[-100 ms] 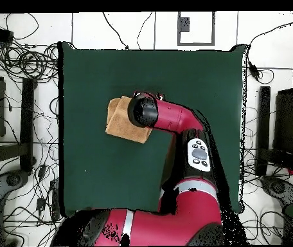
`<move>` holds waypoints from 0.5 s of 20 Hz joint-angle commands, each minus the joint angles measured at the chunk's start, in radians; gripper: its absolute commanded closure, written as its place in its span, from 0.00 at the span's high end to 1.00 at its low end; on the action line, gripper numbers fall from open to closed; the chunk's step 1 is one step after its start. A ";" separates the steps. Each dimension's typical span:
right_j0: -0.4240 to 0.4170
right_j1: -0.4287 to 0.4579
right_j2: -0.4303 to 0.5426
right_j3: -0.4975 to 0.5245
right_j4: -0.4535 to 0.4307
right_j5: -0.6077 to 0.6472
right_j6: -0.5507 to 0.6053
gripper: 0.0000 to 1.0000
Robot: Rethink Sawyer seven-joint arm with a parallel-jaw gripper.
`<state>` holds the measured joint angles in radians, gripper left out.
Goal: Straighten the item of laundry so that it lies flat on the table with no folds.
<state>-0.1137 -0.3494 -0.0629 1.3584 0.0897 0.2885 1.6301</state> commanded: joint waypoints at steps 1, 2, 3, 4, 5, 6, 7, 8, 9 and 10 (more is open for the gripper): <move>0.031 0.051 0.023 -0.001 -0.001 0.119 0.136 1.00; 0.031 0.051 0.024 -0.001 0.000 0.122 0.136 1.00; 0.031 0.051 0.024 -0.001 0.000 0.125 0.136 1.00; 0.030 0.052 0.024 -0.001 0.000 0.127 0.137 1.00; 0.030 0.052 0.025 -0.001 0.000 0.130 0.137 1.00; 0.029 0.052 0.027 -0.001 0.001 0.133 0.137 1.00; 0.027 0.052 0.029 -0.001 0.002 0.136 0.137 1.00; 0.026 0.052 0.031 -0.001 0.002 0.139 0.137 0.00; 0.025 0.052 0.031 -0.001 0.003 0.142 0.138 0.00; 0.026 0.052 0.030 -0.001 0.003 0.141 0.139 0.00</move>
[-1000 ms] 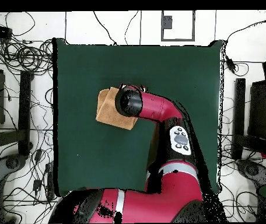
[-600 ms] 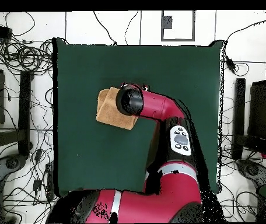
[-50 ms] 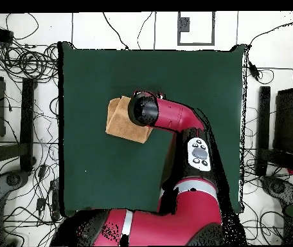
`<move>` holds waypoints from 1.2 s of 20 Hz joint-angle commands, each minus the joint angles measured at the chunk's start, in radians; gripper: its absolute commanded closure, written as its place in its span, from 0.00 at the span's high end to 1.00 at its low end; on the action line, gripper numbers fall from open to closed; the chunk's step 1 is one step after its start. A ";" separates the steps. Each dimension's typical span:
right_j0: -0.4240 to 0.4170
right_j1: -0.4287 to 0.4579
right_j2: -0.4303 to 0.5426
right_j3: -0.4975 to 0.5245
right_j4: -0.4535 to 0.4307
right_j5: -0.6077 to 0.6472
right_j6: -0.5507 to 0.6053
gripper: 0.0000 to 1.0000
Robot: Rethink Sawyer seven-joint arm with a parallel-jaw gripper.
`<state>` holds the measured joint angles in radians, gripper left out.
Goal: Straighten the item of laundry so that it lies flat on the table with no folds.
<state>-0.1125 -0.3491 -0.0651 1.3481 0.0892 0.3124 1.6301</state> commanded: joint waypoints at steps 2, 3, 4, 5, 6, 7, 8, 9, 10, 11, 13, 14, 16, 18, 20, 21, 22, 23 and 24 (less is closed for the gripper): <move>0.025 0.051 0.032 0.010 0.004 0.116 0.141 0.00; 0.025 0.051 0.032 0.009 0.003 0.117 0.139 0.00; 0.025 0.051 0.032 0.008 0.002 0.118 0.138 0.00; 0.025 0.051 0.032 0.007 0.002 0.119 0.137 0.00; 0.025 0.051 0.032 0.007 0.001 0.119 0.136 0.00; 0.025 0.051 0.033 0.007 0.001 0.120 0.136 0.00; 0.024 0.051 0.034 0.006 0.000 0.120 0.134 0.00; 0.023 0.051 0.035 0.005 0.000 0.120 0.133 0.00; 0.022 0.051 0.037 0.006 0.000 0.121 0.132 0.00; 0.022 0.051 0.037 0.005 -0.001 0.121 0.132 0.00; 0.024 0.049 0.036 0.001 -0.007 0.111 0.126 0.00; 0.024 0.047 0.036 -0.001 -0.011 0.106 0.123 0.00; 0.020 0.048 0.041 0.002 -0.009 0.101 0.124 0.00; 0.015 0.049 0.048 0.005 -0.008 0.097 0.121 0.00; 0.003 0.021 0.058 0.016 -0.008 0.126 0.105 0.00; -0.011 -0.010 0.068 0.030 -0.006 0.160 0.090 0.00; -0.020 -0.038 0.071 0.041 -0.005 0.191 0.078 0.00; -0.036 -0.085 0.079 0.066 0.003 0.228 0.070 0.00; -0.054 -0.136 0.088 0.091 0.012 0.260 0.061 0.00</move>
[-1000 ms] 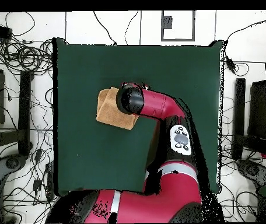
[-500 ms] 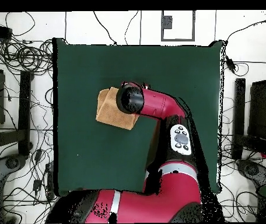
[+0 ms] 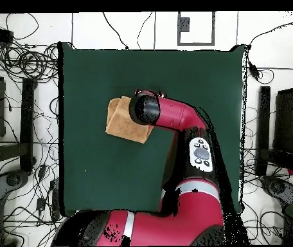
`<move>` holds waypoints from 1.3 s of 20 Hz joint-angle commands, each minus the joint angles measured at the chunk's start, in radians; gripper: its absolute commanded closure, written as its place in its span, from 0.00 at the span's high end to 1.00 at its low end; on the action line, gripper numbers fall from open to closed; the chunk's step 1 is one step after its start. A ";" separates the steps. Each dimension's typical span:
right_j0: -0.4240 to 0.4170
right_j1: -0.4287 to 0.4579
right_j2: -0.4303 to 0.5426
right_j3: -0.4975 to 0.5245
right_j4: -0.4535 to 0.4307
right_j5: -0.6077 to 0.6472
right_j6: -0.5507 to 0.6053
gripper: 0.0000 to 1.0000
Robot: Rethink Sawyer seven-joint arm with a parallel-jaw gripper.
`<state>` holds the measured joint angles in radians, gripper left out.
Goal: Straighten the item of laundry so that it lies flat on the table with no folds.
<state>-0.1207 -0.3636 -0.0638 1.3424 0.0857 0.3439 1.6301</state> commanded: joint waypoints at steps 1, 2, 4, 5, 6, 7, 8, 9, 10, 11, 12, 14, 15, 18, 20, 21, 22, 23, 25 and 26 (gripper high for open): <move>-0.071 -0.168 0.110 0.130 0.033 0.238 0.057 0.00; -0.092 -0.204 0.131 0.150 0.047 0.257 0.051 0.00; -0.117 -0.254 0.157 0.163 0.073 0.305 0.055 0.00; -0.123 -0.270 0.163 0.156 0.082 0.342 0.057 0.00; -0.128 -0.287 0.170 0.149 0.091 0.379 0.060 0.00; -0.134 -0.313 0.173 0.148 0.102 0.422 0.065 0.00; -0.134 -0.334 0.168 0.143 0.105 0.460 0.072 0.00; -0.135 -0.347 0.167 0.140 0.108 0.482 0.075 0.00; -0.137 -0.364 0.167 0.136 0.111 0.513 0.075 0.00; -0.141 -0.379 0.167 0.124 0.115 0.561 0.075 0.00; -0.145 -0.390 0.168 0.121 0.119 0.586 0.077 0.00; -0.137 -0.396 0.160 0.107 0.116 0.605 0.090 0.00; -0.129 -0.391 0.153 0.101 0.106 0.581 0.093 0.00; -0.102 -0.356 0.131 0.100 0.058 0.468 0.103 0.00; -0.103 -0.338 0.139 0.140 0.042 0.348 0.105 0.00; -0.107 -0.329 0.144 0.154 0.038 0.306 0.104 0.00; -0.110 -0.321 0.149 0.158 0.036 0.286 0.101 0.00; -0.114 -0.314 0.154 0.162 0.035 0.266 0.099 0.00; -0.114 -0.301 0.155 0.164 0.034 0.241 0.101 0.00; -0.112 -0.293 0.153 0.167 0.030 0.224 0.104 0.00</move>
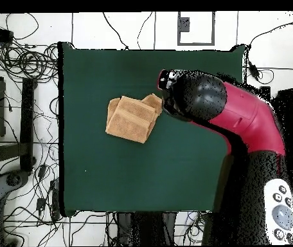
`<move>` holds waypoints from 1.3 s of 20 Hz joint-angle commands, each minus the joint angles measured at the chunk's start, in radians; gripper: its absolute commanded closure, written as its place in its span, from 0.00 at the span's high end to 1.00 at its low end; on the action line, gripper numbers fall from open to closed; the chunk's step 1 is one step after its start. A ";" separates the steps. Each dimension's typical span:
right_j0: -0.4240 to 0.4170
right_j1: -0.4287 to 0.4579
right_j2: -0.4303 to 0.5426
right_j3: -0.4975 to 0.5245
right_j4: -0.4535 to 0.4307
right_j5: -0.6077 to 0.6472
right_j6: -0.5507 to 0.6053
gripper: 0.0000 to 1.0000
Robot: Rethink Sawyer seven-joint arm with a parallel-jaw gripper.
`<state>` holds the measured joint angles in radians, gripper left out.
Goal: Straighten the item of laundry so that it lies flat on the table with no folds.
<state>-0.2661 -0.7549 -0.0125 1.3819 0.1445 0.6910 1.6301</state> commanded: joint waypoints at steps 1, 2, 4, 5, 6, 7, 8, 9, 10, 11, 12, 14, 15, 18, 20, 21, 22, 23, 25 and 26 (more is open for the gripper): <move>0.035 0.104 0.101 0.127 -0.032 -0.129 0.104 0.00; 0.037 0.112 0.099 0.125 -0.035 -0.137 0.104 0.00; 0.043 0.131 0.092 0.121 -0.045 -0.153 0.105 0.00; 0.047 0.141 0.087 0.119 -0.047 -0.159 0.110 0.00; 0.049 0.147 0.085 0.120 -0.047 -0.162 0.113 0.00; 0.049 0.154 0.086 0.126 -0.047 -0.180 0.115 0.00; 0.044 0.161 0.094 0.135 -0.046 -0.203 0.113 0.00; 0.033 0.170 0.110 0.145 -0.045 -0.229 0.105 0.00; 0.022 0.180 0.127 0.153 -0.042 -0.243 0.095 0.00; 0.009 0.194 0.148 0.157 -0.044 -0.259 0.078 0.00; 0.002 0.206 0.160 0.157 -0.040 -0.262 0.073 0.00; -0.011 0.226 0.182 0.152 -0.030 -0.248 0.061 0.00; -0.016 0.237 0.191 0.149 -0.020 -0.233 0.061 0.00; -0.024 0.264 0.208 0.137 -0.007 -0.215 0.068 0.00; -0.028 0.283 0.219 0.128 0.003 -0.200 0.075 0.00; -0.031 0.294 0.225 0.122 0.009 -0.192 0.079 0.00; -0.039 0.303 0.240 0.124 0.021 -0.186 0.083 0.00; -0.048 0.313 0.254 0.126 0.033 -0.179 0.088 0.00; -0.066 0.340 0.288 0.122 0.045 -0.182 0.079 0.00; -0.073 0.352 0.301 0.120 0.042 -0.195 0.073 0.00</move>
<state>-0.3252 -0.5089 0.1042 1.3906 0.1443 0.4641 1.6301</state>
